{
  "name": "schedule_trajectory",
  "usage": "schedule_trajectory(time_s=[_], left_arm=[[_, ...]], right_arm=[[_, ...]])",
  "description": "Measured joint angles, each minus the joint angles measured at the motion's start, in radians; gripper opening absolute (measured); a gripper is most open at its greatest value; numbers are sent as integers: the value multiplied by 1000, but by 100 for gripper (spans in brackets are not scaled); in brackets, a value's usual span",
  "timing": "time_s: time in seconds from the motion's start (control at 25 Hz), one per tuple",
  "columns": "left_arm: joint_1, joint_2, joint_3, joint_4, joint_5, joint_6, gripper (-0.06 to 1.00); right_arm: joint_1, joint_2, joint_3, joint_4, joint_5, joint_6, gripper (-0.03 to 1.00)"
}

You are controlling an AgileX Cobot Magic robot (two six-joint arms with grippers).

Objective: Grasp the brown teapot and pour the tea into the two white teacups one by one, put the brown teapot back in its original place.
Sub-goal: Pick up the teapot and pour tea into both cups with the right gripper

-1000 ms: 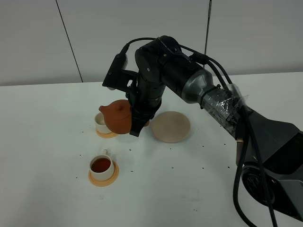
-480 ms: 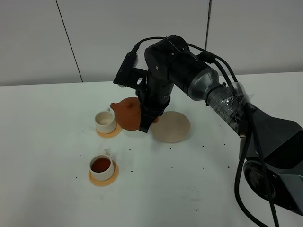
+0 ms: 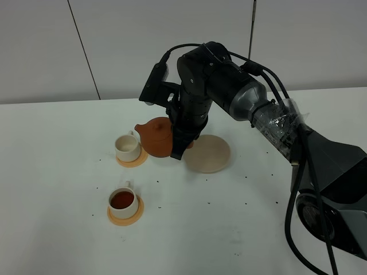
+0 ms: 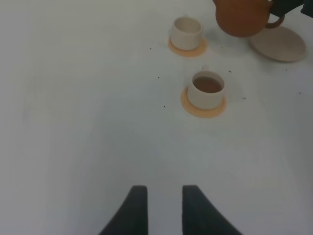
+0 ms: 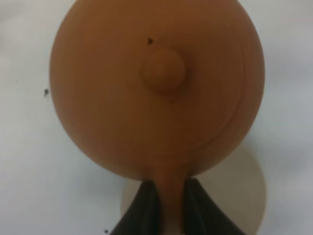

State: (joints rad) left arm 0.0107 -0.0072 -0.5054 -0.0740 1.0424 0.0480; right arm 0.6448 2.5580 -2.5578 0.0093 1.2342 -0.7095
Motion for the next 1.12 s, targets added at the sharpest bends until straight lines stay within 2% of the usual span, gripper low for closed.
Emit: schedule_trajectory(time_s=[0.16,0.44,0.72,0.92,1.12], left_arm=[[0,0,0,0,0,0,24],[0,0,0,0,0,0,24],[0,0,0,0,0,0,24],[0,0,0,0,0,0,24],[0,0,0,0,0,0,24]], right_arm=[[0,0,0,-15,-2,-13,9],[0,0,0,-53,-84,-23,9],[3,0,0,-76,-110,-26,9],[35,0,0,-170,-127,-27,9],[68,0,0,-223,-134,-31,9]])
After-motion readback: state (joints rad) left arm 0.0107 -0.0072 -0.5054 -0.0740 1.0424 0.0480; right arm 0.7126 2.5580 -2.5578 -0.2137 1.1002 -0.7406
